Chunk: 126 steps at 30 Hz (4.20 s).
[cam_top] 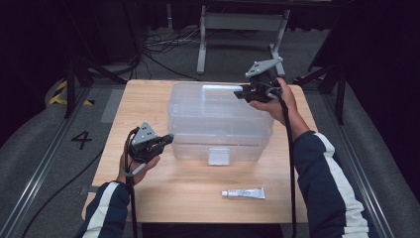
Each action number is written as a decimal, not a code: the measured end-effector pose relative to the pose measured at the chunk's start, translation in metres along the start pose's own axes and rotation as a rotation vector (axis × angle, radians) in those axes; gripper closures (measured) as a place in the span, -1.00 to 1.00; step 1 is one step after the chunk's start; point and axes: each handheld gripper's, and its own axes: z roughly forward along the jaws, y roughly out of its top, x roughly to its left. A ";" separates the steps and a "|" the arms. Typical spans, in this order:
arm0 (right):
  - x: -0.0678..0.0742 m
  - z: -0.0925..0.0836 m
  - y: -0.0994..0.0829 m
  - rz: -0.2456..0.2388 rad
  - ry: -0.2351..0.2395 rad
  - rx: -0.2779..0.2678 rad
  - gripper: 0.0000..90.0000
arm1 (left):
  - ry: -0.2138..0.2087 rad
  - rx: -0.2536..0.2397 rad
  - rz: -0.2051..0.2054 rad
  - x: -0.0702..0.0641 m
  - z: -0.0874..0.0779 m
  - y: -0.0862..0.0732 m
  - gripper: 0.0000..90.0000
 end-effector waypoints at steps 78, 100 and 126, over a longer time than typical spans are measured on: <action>0.026 -0.044 -0.171 -0.030 -0.259 -0.441 0.48 | -0.058 0.030 0.121 -0.013 -0.005 0.008 0.44; 0.018 -0.049 -0.137 -0.016 -0.406 -0.480 0.67 | -0.141 0.090 0.206 -0.033 0.022 0.014 0.20; -0.003 -0.042 -0.108 0.050 -0.470 -0.494 0.76 | -0.187 0.146 0.242 -0.041 0.057 0.022 0.15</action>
